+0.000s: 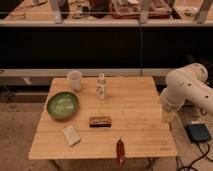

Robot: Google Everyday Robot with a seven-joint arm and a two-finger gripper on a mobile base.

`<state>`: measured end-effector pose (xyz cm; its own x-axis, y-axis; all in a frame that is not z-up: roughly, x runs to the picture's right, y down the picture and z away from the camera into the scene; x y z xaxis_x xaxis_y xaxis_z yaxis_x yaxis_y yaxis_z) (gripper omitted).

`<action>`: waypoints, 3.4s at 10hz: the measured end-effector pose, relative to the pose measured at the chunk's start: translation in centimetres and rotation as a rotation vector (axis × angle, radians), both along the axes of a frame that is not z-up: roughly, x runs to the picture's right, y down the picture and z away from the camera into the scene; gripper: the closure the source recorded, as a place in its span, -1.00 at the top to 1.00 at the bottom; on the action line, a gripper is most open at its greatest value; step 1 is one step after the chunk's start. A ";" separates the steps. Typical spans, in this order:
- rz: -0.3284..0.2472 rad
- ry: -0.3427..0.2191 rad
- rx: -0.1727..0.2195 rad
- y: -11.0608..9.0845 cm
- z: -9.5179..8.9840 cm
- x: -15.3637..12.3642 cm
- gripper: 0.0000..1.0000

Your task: Knock the bottle over

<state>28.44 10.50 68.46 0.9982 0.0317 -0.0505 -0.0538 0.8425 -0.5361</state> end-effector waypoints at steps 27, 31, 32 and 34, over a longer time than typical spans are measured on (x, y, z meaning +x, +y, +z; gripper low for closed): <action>0.134 -0.230 0.412 -14.3 7.8 -6.5 -0.42; 0.159 -0.280 0.493 -16.7 9.1 -7.4 -0.79; 0.160 -0.278 0.494 -16.6 9.0 -7.2 -0.79; 0.160 -0.278 0.494 -16.6 9.0 -7.2 -0.79</action>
